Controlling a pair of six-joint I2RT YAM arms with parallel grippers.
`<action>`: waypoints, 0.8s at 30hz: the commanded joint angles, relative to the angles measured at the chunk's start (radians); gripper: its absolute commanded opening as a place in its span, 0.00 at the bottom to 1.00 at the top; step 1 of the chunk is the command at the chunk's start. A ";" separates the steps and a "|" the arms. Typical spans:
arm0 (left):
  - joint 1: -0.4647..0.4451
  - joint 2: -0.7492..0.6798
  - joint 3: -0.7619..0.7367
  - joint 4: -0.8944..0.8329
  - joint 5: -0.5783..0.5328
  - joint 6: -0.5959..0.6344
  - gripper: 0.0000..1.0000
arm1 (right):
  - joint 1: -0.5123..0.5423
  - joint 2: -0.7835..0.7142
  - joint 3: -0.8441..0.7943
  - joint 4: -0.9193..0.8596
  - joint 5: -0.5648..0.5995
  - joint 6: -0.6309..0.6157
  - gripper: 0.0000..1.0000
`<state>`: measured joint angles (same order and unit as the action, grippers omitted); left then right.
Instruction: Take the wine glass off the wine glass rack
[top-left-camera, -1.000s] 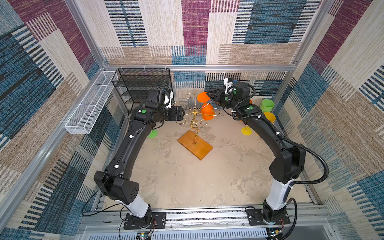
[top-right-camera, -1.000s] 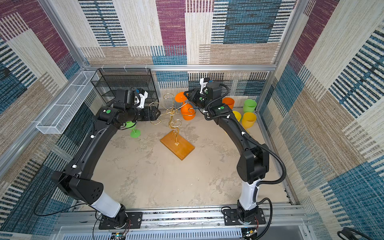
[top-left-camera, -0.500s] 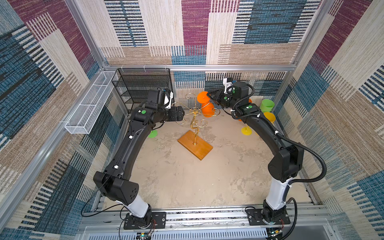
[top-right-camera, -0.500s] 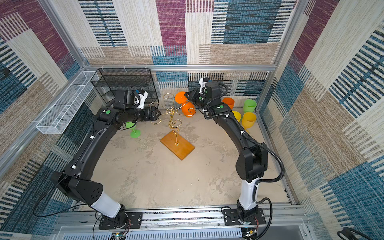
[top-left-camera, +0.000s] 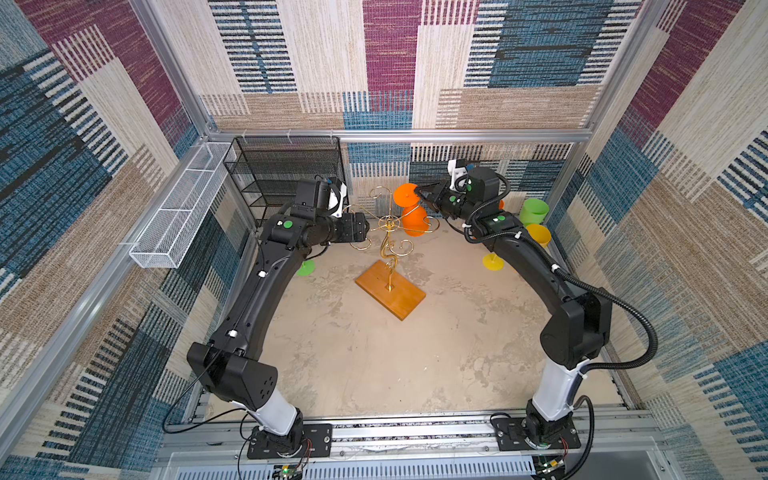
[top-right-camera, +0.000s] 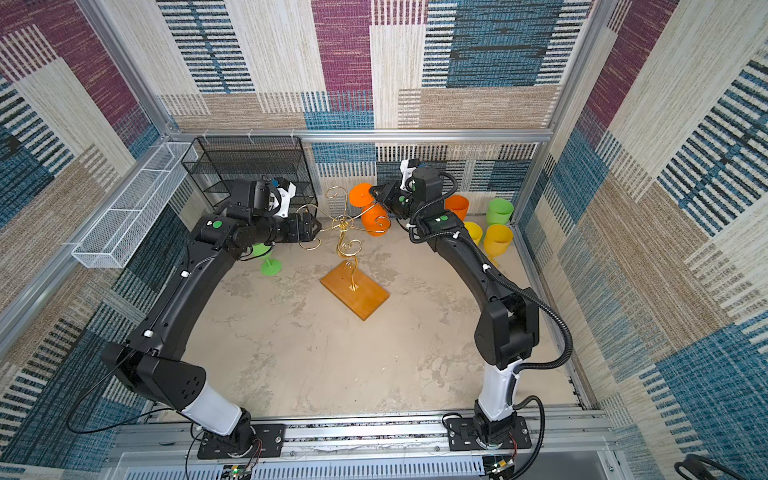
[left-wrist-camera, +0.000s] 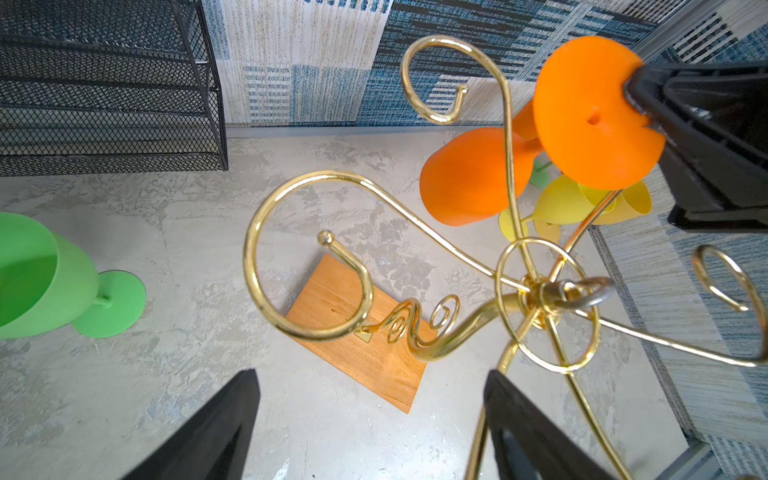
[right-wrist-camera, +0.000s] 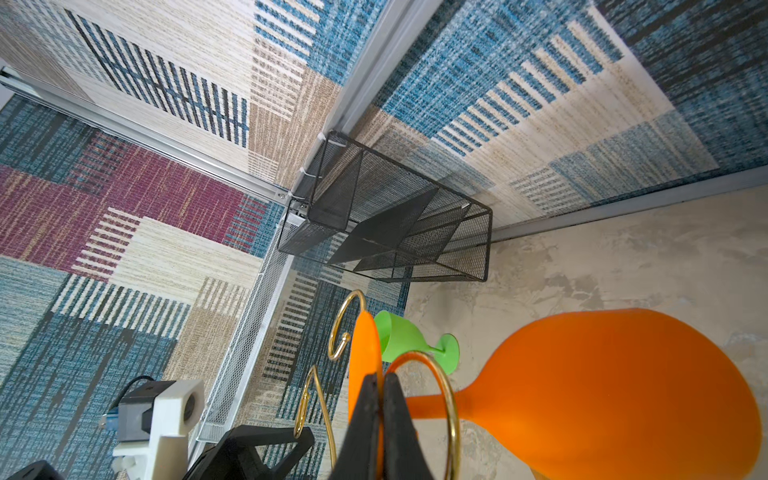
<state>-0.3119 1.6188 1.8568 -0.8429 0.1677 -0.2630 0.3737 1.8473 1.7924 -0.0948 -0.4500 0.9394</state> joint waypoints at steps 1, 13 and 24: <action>0.001 -0.006 -0.004 0.017 0.011 -0.007 0.88 | 0.003 -0.020 -0.012 0.092 -0.057 0.053 0.04; 0.001 -0.011 -0.007 0.020 0.015 -0.009 0.88 | 0.003 -0.055 -0.055 0.087 -0.013 0.034 0.02; 0.001 -0.018 -0.008 0.021 0.018 -0.012 0.88 | 0.004 -0.087 -0.083 0.122 -0.001 0.038 0.02</action>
<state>-0.3119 1.6062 1.8526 -0.8429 0.1680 -0.2634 0.3737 1.7760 1.7145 -0.0303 -0.4427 0.9779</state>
